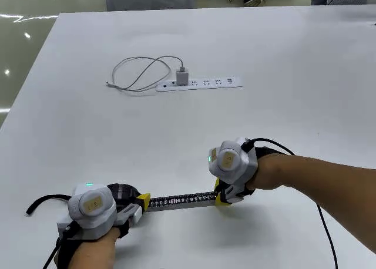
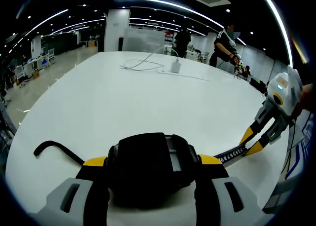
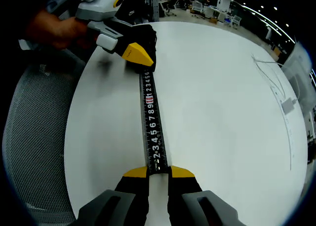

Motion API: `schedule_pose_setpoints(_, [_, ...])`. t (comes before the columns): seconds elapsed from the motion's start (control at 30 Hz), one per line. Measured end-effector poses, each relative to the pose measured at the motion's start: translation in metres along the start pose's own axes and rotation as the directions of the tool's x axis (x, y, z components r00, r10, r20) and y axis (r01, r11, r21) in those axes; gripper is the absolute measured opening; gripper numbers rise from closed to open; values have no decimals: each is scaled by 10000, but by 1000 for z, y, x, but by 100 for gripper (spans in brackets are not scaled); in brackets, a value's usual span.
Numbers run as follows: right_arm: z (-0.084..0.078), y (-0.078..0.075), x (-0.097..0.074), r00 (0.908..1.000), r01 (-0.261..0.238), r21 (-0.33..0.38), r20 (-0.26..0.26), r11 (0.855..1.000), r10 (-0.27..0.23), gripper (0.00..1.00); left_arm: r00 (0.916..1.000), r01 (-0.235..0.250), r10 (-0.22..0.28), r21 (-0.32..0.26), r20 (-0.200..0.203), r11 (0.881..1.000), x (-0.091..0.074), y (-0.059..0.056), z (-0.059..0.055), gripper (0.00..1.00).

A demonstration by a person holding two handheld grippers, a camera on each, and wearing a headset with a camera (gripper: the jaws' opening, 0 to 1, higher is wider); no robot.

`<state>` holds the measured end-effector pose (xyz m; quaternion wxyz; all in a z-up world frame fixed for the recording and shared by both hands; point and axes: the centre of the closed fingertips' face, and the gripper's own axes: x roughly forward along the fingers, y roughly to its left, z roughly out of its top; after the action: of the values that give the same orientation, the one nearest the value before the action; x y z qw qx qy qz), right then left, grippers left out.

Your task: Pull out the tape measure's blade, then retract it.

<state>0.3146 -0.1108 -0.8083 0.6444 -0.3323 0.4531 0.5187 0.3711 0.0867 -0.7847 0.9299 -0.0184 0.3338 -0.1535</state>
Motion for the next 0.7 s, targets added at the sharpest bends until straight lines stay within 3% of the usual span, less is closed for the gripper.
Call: schedule_pose_setpoints(0.7, [7,1,3,9999,37,49,121,10000,-38,10,10000,8,-8,-12,-49,10000,0,0,0,67])
